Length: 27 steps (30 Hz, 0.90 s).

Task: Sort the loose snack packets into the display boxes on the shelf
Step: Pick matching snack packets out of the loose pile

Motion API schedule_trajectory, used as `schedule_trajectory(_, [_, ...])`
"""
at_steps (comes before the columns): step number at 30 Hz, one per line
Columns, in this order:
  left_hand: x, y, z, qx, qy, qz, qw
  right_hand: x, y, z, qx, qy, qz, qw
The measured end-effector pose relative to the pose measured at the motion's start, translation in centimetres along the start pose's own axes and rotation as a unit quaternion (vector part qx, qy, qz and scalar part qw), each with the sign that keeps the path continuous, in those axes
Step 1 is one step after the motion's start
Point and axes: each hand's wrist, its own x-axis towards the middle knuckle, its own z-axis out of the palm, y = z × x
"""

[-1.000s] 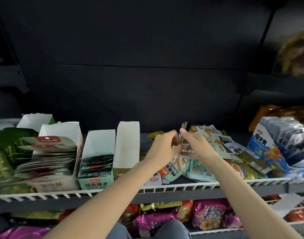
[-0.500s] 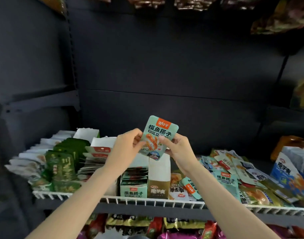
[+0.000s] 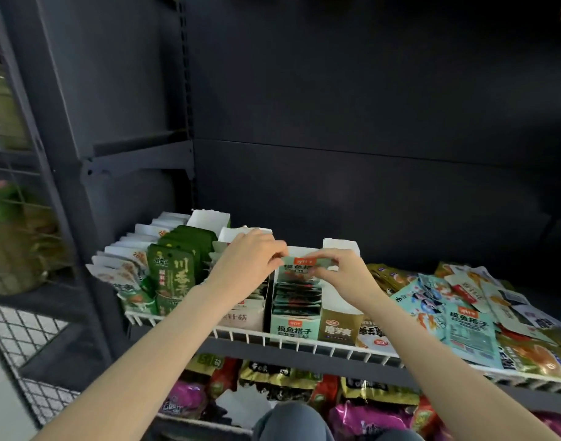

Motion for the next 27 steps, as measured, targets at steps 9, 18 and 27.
schedule_trajectory(9, [1.0,3.7,1.5,0.033,-0.078,0.039,0.996,-1.8,1.7,-2.3,-0.014,-0.049,0.016,0.999])
schedule_trajectory(18, [5.7,14.2,8.8,-0.212,-0.142,-0.038,0.966,-6.2,11.3,-9.0,-0.107,0.061,0.224,0.967])
schedule_trajectory(27, [8.5,17.8,17.2,-0.112,-0.286,-0.116,0.944,-8.1,16.8,-11.4,-0.188,-0.099,0.302,0.929])
